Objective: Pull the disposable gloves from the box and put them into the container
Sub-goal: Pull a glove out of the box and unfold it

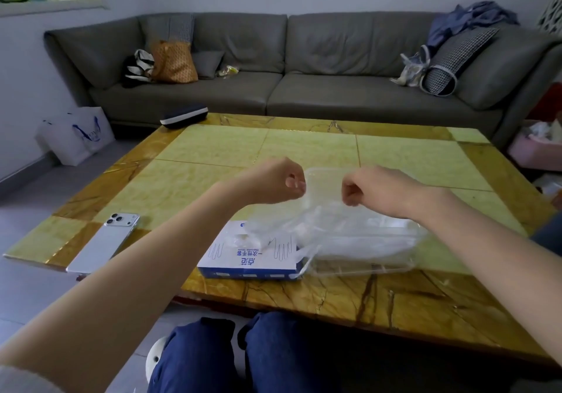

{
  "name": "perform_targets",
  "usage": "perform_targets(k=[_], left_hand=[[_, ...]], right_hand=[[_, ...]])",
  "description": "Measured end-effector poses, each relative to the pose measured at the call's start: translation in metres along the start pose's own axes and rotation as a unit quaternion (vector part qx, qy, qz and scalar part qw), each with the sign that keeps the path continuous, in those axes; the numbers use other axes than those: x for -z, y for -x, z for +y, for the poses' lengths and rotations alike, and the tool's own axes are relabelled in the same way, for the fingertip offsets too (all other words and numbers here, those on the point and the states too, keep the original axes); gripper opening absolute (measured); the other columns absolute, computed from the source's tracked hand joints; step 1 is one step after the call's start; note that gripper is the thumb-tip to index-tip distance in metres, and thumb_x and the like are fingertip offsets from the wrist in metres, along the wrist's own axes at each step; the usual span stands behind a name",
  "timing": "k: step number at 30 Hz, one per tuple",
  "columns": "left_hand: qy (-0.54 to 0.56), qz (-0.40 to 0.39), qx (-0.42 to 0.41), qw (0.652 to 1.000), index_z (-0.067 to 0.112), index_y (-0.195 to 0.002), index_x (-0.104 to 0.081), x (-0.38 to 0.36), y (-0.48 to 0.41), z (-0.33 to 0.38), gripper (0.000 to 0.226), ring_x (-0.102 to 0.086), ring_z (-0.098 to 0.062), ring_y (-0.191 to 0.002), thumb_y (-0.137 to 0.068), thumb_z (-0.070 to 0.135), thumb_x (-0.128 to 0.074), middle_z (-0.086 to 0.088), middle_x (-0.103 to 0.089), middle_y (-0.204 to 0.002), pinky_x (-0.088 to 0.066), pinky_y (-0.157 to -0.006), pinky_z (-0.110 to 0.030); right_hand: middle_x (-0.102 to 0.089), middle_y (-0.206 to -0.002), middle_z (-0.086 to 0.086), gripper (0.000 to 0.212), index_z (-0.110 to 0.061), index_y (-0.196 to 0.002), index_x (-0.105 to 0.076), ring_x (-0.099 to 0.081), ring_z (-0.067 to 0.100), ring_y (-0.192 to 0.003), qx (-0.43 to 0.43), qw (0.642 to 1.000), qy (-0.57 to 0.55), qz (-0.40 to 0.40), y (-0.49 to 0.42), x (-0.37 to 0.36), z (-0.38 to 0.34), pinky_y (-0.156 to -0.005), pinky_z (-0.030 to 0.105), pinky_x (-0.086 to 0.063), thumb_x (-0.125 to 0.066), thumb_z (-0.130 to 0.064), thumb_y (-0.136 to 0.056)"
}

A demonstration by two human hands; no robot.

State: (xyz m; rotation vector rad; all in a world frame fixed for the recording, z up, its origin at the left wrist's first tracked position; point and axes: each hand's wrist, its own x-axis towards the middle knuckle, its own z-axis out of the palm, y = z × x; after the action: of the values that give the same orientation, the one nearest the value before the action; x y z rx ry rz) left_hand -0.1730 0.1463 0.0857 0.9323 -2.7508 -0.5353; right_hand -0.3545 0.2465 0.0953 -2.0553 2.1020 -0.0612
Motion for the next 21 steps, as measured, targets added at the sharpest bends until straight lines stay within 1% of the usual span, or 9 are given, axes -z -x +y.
perform_targets(k=[2, 5, 8, 11, 13, 15, 17, 19, 21], left_hand=[[0.002, 0.028, -0.005, 1.0, 0.008, -0.095, -0.068, 0.003, -0.004, 0.006, 0.015, -0.06, -0.018, -0.087, -0.09, 0.018, -0.058, -0.004, -0.068, -0.095, -0.045, -0.074, -0.025], [0.011, 0.051, -0.014, 0.999, 0.008, -0.097, -0.066, 0.008, -0.009, 0.016, 0.013, -0.059, -0.017, -0.091, -0.091, 0.015, -0.057, 0.0, -0.064, -0.097, -0.042, -0.078, -0.024], [0.04, 0.052, -0.033, 0.997, 0.008, -0.093, -0.066, 0.013, -0.014, 0.025, 0.008, -0.064, -0.02, -0.091, -0.088, 0.013, -0.063, -0.004, -0.068, -0.096, -0.051, -0.088, -0.035], [0.056, 0.072, -0.052, 0.994, 0.009, -0.091, -0.067, 0.015, -0.019, 0.031, 0.006, -0.065, -0.02, -0.084, -0.086, 0.013, -0.065, -0.001, -0.067, -0.085, -0.052, -0.088, -0.039], [0.043, 0.102, -0.066, 0.992, 0.009, -0.09, -0.068, 0.018, -0.022, 0.034, 0.006, -0.063, -0.019, -0.078, -0.087, 0.013, -0.065, 0.004, -0.063, -0.078, -0.052, -0.081, -0.038], [0.034, 0.13, -0.07, 0.988, 0.007, -0.09, -0.069, 0.02, -0.024, 0.033, 0.008, -0.062, -0.02, -0.075, -0.087, 0.013, -0.064, 0.003, -0.062, -0.077, -0.051, -0.075, -0.036], [0.032, 0.148, -0.06, 0.987, 0.006, -0.092, -0.069, 0.023, -0.026, 0.031, 0.01, -0.062, -0.019, -0.075, -0.088, 0.013, -0.063, 0.001, -0.062, -0.079, -0.051, -0.073, -0.032], [0.032, 0.158, -0.051, 0.986, 0.006, -0.093, -0.069, 0.024, -0.03, 0.028, 0.011, -0.059, -0.015, -0.073, -0.089, 0.014, -0.063, 0.002, -0.061, -0.079, -0.046, -0.067, -0.022], [0.02, 0.158, -0.044, 0.986, 0.007, -0.095, -0.069, 0.023, -0.033, 0.029, 0.012, -0.055, -0.011, -0.073, -0.089, 0.015, -0.062, 0.002, -0.062, -0.082, -0.04, -0.064, -0.014]], right_hand=[[-0.063, -0.108, -0.002, 0.009, -0.018, -0.1, -0.061, -0.058, 0.017, -0.097, -0.008, 0.999, -0.033, -0.002, -0.001, -0.004, 0.004, -0.085, 0.03, -0.047, -0.057, -0.024, -0.093], [-0.059, -0.109, -0.002, 0.029, -0.015, -0.099, -0.059, -0.056, 0.018, -0.1, -0.005, 0.994, -0.104, 0.022, -0.006, -0.008, 0.004, -0.087, 0.031, -0.045, -0.057, -0.042, -0.09], [-0.06, -0.095, -0.003, 0.037, -0.013, -0.098, -0.059, -0.057, 0.015, -0.087, -0.017, 0.99, -0.128, 0.05, -0.014, -0.014, 0.003, -0.08, 0.032, -0.045, -0.054, -0.049, -0.089], [-0.063, -0.075, -0.007, 0.034, -0.013, -0.073, -0.061, -0.059, 0.01, -0.07, -0.01, 0.984, -0.148, 0.1, -0.021, -0.021, 0.006, -0.068, 0.027, -0.044, -0.053, -0.04, -0.093], [-0.057, -0.066, -0.01, 0.038, -0.018, -0.056, -0.048, -0.054, 0.004, -0.062, -0.004, 0.983, -0.139, 0.118, -0.023, -0.025, 0.013, -0.058, 0.021, -0.037, -0.058, -0.025, -0.092], [-0.052, -0.066, -0.012, 0.038, -0.019, -0.055, -0.042, -0.054, 0.011, -0.066, -0.019, 0.987, -0.105, 0.118, -0.025, -0.03, 0.022, -0.057, 0.022, -0.035, -0.061, -0.009, -0.086], [-0.057, -0.085, -0.005, 0.014, -0.013, -0.081, -0.058, -0.057, 0.022, -0.087, -0.052, 0.99, -0.08, 0.104, -0.024, -0.032, 0.033, -0.067, 0.029, -0.044, -0.058, 0.001, -0.082], [-0.052, -0.117, 0.004, 0.045, -0.01, -0.12, -0.05, -0.05, 0.026, -0.111, -0.073, 0.991, -0.088, 0.063, -0.02, -0.03, 0.041, -0.085, 0.037, -0.046, -0.067, -0.002, -0.079], [-0.038, -0.139, 0.005, 0.08, -0.013, -0.14, -0.031, -0.039, 0.024, -0.126, -0.062, 0.99, -0.12, 0.044, -0.016, -0.026, 0.044, -0.1, 0.035, -0.038, -0.077, -0.015, -0.074]])
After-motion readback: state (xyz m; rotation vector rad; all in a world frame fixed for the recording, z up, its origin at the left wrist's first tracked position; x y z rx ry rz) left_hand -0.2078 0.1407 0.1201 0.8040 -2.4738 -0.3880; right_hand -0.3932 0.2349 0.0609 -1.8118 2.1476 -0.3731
